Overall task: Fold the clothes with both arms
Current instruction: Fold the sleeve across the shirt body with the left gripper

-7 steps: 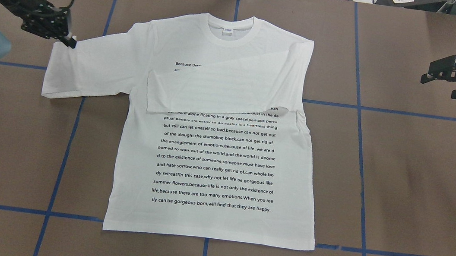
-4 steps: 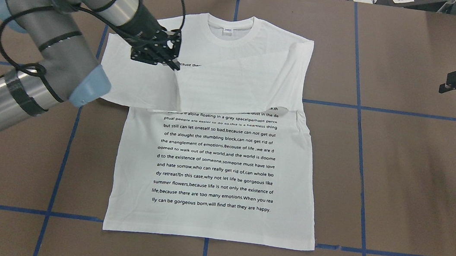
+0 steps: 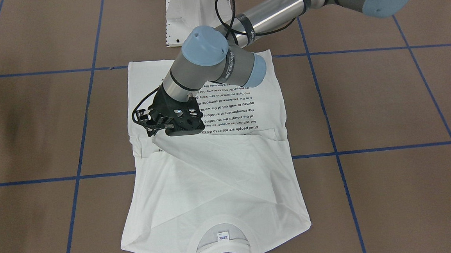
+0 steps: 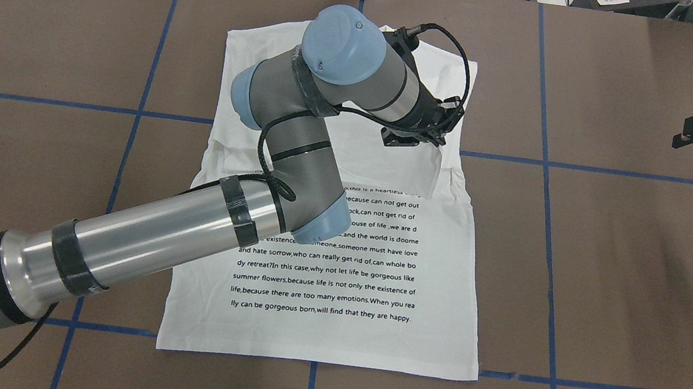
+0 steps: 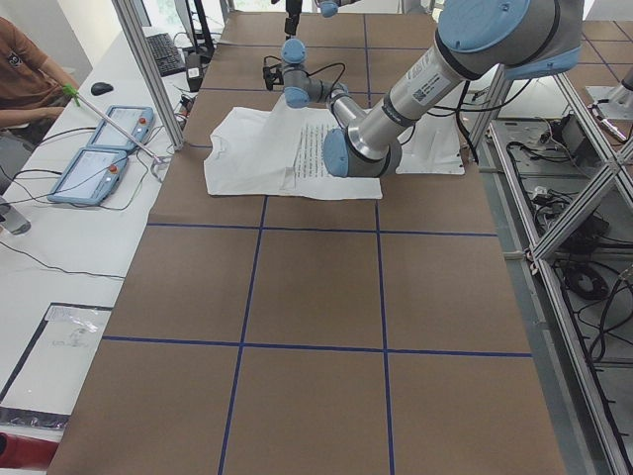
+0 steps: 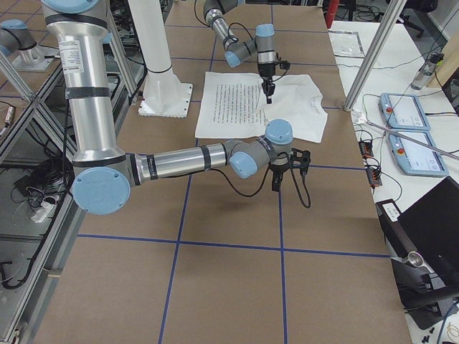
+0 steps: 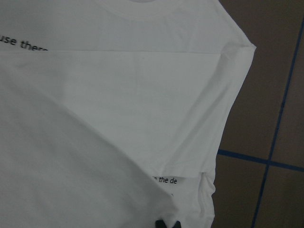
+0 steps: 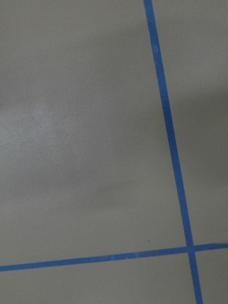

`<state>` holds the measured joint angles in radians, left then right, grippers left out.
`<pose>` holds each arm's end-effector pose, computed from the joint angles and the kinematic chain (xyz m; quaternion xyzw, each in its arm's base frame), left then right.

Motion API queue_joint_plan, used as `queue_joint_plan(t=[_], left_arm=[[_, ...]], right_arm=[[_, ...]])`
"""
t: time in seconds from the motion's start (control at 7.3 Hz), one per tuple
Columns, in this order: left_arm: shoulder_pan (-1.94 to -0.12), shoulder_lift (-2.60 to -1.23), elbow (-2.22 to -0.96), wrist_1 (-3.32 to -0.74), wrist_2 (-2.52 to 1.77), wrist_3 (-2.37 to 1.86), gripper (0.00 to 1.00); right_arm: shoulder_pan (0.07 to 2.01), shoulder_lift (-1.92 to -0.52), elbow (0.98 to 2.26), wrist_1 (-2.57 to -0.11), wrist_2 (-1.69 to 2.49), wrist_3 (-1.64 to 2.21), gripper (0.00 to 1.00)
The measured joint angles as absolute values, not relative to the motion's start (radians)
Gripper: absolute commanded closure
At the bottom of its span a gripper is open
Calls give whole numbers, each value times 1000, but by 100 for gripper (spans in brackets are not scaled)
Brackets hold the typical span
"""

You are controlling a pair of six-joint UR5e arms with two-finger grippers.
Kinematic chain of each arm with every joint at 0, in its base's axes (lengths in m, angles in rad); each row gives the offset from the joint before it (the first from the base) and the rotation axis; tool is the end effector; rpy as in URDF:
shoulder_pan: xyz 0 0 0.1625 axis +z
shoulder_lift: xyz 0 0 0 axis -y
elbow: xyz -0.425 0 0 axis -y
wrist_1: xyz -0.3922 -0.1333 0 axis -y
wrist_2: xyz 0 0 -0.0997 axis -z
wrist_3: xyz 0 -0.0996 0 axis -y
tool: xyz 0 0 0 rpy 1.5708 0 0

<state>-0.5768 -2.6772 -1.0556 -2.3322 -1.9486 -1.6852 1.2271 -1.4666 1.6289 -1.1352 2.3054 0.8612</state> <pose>0.6326 -0.5268 0.0570 -0.0017 0.6320 -0.1489 0.7605 -0.1245 -0.5452 0.5268 0.0320 -0.4385 0.1260 0.8893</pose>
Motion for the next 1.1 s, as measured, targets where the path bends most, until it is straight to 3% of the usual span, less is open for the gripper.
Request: queue_joint_plan(t=[0.14,0.27,0.41,0.82,1.1], left_arm=[[-558,-2706,-1001,-2352,-1898,-1689,95],[-546,-2734,-949,-2371,-1851,-1691,65],[-539,-2748,-919,-2391,-1828,-1692,51],[-533,-2758,-892,-2405,-1804,-1695,38],[-535,-2756,-900,-2407,-1805,-1711,37]], right_arm=[[1228,-1469,1631,-1135,2318,863,0],[1228,-1472,1632,-1134,2331,863,0],[1228,-1473,1633,-1134,2337,864,0],[1228,-1476,1637,-1134,2346,867,0],[1228,-1487,1649,-1095,2352,880,0]])
